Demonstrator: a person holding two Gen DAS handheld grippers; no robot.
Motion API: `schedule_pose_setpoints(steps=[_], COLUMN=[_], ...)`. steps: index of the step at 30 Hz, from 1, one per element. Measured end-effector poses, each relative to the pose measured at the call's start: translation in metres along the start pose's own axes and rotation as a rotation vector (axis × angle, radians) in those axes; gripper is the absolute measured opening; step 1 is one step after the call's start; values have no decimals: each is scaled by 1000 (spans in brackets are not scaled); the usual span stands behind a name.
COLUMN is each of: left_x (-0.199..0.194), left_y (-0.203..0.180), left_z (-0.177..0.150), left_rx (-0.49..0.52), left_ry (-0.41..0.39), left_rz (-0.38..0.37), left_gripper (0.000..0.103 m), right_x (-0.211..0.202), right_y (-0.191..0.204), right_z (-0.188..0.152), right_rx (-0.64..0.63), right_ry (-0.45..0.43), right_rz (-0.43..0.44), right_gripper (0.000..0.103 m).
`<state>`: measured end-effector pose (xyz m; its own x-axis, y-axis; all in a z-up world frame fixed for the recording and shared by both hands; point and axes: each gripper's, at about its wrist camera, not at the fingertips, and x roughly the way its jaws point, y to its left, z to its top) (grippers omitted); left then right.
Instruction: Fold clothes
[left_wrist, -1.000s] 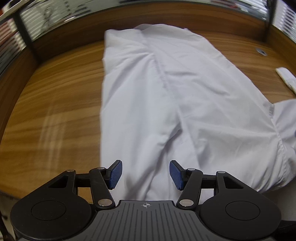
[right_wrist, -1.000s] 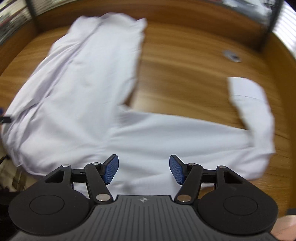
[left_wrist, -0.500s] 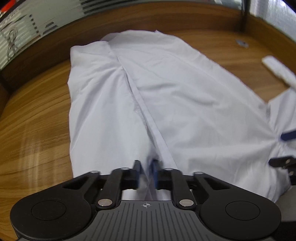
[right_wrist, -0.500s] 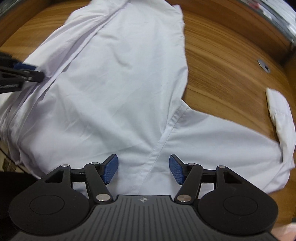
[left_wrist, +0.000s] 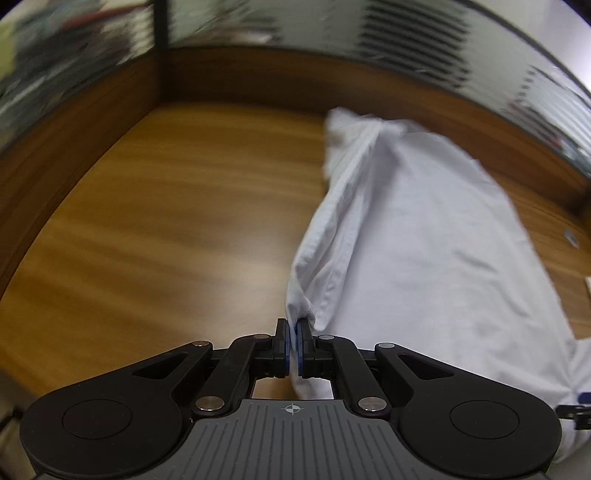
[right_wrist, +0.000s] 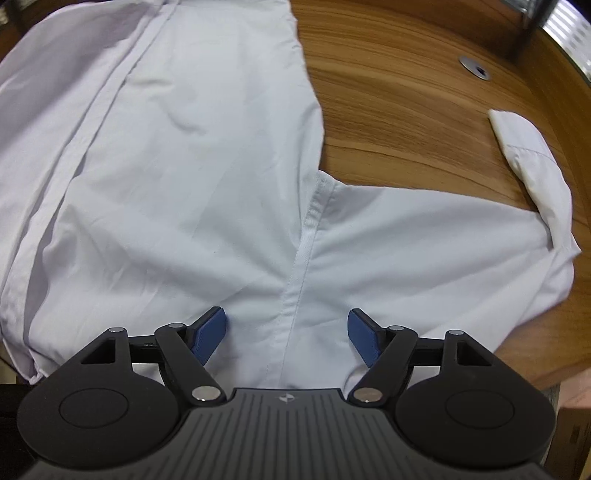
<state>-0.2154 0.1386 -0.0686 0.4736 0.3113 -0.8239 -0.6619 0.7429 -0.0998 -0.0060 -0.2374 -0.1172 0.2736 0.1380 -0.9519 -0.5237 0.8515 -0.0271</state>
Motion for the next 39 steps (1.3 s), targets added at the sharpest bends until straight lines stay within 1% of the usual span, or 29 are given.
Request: schedule_pose_setpoints(steps=[2,5,7,8,10,12,13,15,19,20,21,22,27,30,32,36,39], left_x=[9,26,34,36,35,31,28,21,14,13,13,14,24,36,47,79,105], left_y=[14,27,31,31,33,38,40,41,39,36,32,28,3,-13,-23,-43,-57], left_z=[-5,-13,-17,-17,-14,-10,-8,0,25,32,39,45,81,104,119,150,169], left_rx=[-11,-29,-28,-22,-7,19,36,78,127,144,164,179,253,318,359,447,521], left_ry=[30,90,120,128,121,105,96,68,29,20,10,2,-33,-60,-76,-72,-80], left_rz=[17,27,23,20,13,-8,-11,-1,-26,-29,-26,-22,-25,-36,-60,-127,-164], left_gripper=[6,12,20,23,35,39,43,45,56,58,60,61,64,65,68,68,69], right_x=[1,1,0,0,0,0,0,0,1,0,-2,-4,-29,-42,-49,-63,-68], right_y=[2,6,8,8,9,9,10,10,12,14,16,19,40,59,72,104,129], right_z=[0,2,3,3,3,3,3,2,1,1,2,4,14,19,22,25,24], right_rx=[4,-4,-9,-8,-4,4,10,23,45,46,39,32,-14,-30,-20,53,136], right_ry=[3,7,10,11,11,9,7,4,6,8,8,5,-58,-88,-101,-127,-133], right_rz=[-19,-47,-63,-69,-80,-91,-95,-102,-113,-115,-113,-107,-23,1,7,6,-23], right_gripper=[79,80,80,81,81,82,82,82,81,79,76,75,75,75,75,75,75])
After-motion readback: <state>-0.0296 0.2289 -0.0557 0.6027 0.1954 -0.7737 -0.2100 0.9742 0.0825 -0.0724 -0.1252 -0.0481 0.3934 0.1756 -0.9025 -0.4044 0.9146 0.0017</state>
